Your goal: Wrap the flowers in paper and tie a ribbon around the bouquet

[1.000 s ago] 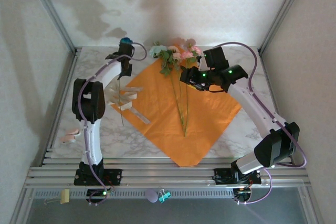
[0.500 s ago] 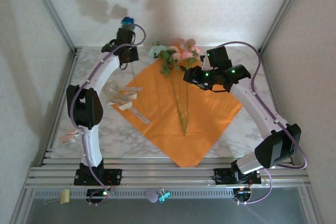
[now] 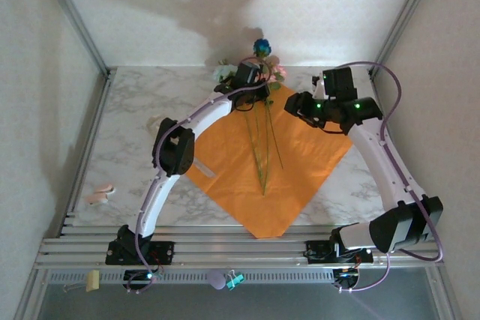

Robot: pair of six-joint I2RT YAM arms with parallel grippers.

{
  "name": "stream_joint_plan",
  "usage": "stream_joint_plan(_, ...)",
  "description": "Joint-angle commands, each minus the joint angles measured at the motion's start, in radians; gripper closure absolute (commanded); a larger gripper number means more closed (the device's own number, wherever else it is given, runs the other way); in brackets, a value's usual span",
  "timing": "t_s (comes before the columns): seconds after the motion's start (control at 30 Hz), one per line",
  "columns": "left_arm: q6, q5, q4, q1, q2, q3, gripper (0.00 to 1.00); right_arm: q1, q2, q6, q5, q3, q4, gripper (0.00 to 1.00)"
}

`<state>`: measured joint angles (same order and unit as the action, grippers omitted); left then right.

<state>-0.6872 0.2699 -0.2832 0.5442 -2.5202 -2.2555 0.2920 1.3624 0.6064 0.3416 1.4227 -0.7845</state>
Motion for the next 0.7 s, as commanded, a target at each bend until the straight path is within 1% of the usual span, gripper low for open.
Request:
stream_joint_plan(0.0, -0.039, 0.012, 0.039, -0.016, -0.016, -0.050, 1.00, -0.007, -0.040, -0.017, 0.007, -0.038, -0.031, 0.51)
stream_joint_plan(0.13, -0.018, 0.009, 0.012, -0.018, -0.023, -0.034, 0.99, -0.008, -0.042, -0.021, 0.015, -0.048, -0.041, 0.51)
stream_joint_plan(0.17, -0.011, 0.006, 0.001, -0.019, -0.022, -0.031, 0.91, -0.010, -0.042, -0.022, 0.017, -0.049, -0.041, 0.51)
stream_joint_plan(0.23, -0.012, -0.001, -0.024, -0.022, -0.019, -0.031, 0.71, -0.009, -0.035, -0.022, 0.023, -0.048, -0.039, 0.50)
stream_joint_plan(0.27, -0.010, -0.002, -0.035, -0.024, -0.011, -0.032, 0.65, -0.009, -0.031, -0.021, 0.025, -0.045, -0.038, 0.50)
stream_joint_plan(0.33, -0.002, -0.021, -0.063, -0.024, 0.017, -0.031, 0.57, -0.009, -0.023, -0.020, 0.030, -0.044, -0.036, 0.50)
stream_joint_plan(0.47, 0.012, -0.080, -0.138, -0.026, 0.115, -0.012, 0.47, -0.010, -0.015, -0.022, 0.030, -0.050, -0.027, 0.48)
stream_joint_plan(0.53, 0.015, -0.116, -0.182, -0.029, 0.185, 0.028, 0.36, -0.010, -0.010, -0.026, 0.033, -0.056, -0.025, 0.48)
stream_joint_plan(0.6, -0.008, -0.151, -0.239, -0.045, 0.277, 0.123, 0.36, 0.000, -0.001, -0.046, 0.024, -0.054, -0.033, 0.48)
stream_joint_plan(0.67, -0.045, -0.163, -0.242, -0.075, 0.408, 0.309, 0.37, 0.038, 0.016, -0.082, -0.019, -0.032, -0.062, 0.48)
